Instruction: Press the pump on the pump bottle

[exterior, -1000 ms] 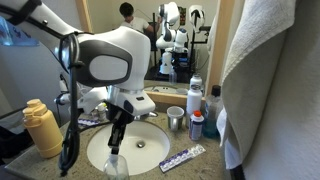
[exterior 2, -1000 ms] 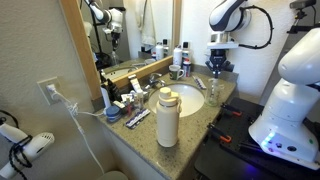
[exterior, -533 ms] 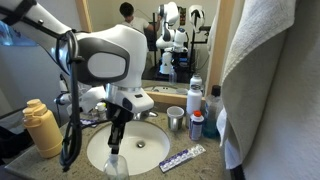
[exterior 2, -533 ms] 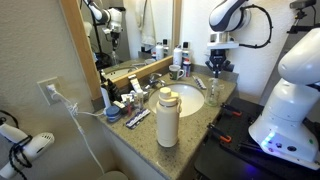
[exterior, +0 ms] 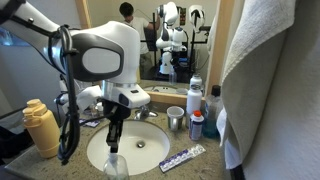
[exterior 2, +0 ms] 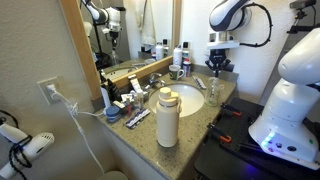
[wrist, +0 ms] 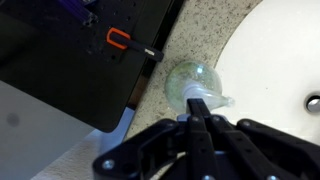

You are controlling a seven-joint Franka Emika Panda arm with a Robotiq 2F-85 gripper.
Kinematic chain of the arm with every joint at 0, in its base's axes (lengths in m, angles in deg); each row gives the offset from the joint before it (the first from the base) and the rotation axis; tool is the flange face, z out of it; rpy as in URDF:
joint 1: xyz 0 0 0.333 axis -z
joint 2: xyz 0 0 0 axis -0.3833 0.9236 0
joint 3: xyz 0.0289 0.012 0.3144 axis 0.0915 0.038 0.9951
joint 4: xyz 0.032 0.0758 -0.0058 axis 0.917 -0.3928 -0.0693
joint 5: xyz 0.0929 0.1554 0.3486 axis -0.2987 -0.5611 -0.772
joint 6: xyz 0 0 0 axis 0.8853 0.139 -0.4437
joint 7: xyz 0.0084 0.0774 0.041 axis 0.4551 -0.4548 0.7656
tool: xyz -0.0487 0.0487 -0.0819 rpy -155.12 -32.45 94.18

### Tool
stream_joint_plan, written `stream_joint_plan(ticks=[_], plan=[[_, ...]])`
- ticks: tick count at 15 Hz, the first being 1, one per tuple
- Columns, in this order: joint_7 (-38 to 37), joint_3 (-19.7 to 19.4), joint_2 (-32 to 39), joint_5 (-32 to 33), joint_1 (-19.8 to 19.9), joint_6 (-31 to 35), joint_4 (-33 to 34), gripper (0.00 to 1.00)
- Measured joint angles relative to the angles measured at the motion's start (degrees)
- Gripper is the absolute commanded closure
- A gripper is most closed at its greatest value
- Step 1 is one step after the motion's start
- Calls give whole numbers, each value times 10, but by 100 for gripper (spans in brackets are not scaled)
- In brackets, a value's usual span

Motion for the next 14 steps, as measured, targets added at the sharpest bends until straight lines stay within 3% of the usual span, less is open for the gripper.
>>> stream_joint_plan(ticks=[14], plan=[[-36,52,-71,24,-3,-9,-6,100]])
